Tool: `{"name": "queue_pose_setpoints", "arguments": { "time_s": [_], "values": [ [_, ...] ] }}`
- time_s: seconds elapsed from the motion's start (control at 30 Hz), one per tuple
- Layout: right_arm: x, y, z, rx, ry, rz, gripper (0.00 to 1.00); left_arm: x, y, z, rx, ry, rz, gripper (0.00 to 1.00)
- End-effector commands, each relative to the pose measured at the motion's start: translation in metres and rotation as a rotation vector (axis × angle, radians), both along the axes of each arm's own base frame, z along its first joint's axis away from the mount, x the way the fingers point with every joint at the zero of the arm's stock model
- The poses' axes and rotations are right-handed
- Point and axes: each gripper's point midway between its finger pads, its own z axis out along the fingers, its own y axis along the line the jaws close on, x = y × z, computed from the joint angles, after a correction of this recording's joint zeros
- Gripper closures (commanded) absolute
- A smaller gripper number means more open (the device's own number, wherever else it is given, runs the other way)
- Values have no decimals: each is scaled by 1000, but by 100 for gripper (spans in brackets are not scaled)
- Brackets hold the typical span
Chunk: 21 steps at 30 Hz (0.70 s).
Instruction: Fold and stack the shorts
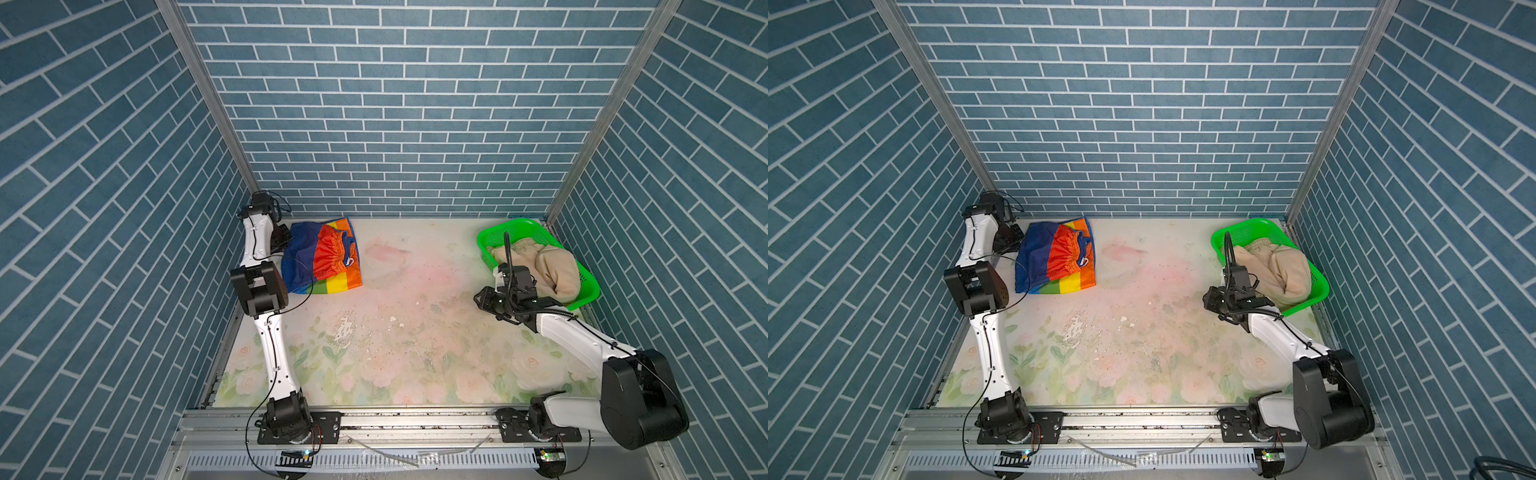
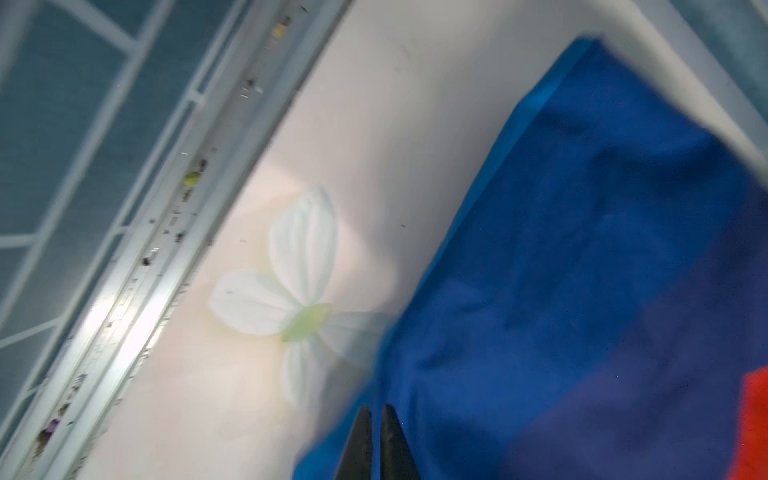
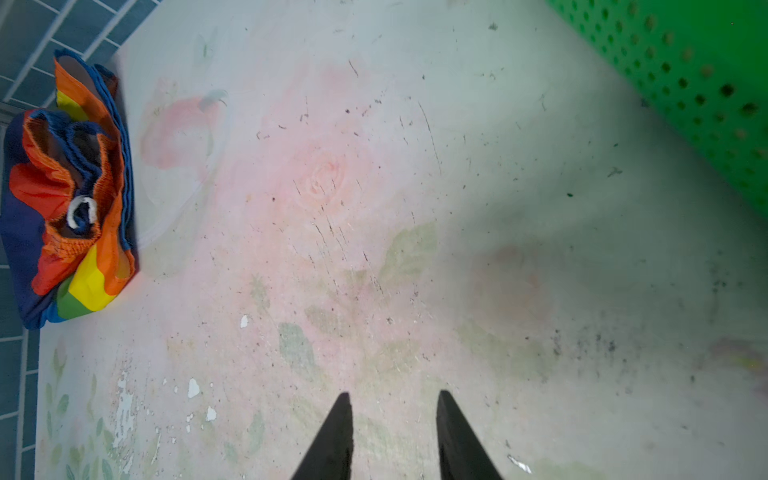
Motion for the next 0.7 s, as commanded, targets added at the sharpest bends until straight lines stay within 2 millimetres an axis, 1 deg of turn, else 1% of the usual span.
{"name": "queue_pose_setpoints", "arguments": {
  "time_s": [0.0,0.13,0.2,0.23,0.33,0.37,0.43,0.5,0.57,0.67],
  "values": [
    [9,5,7,46,-10,-16,65,-14,24,25,23,-13,49,90],
    [10,5,7,38,-11,-12,65,-15,34,27,18,-27,64,90],
    [10,4,7,33,-11,-15,65,-15,31,26,-9,-31,67,90],
    [10,3,7,31,-11,-17,65,-14,25,24,-33,-31,57,85],
    [11,6,5,44,-6,-16,65,-12,0,19,-49,-13,-10,47],
    [13,7,5,52,-5,-15,65,-12,-8,15,-34,1,-37,40],
    [14,10,4,66,2,-11,65,-9,-23,6,-42,13,-79,34],
    [15,13,5,76,2,-6,65,-6,-34,-6,-80,17,-94,31],
    [15,13,7,78,1,-3,65,-6,-40,-19,-107,35,-97,30],
    [12,10,7,68,0,-9,65,-9,-40,-33,-116,60,-91,30]
  ]
}}
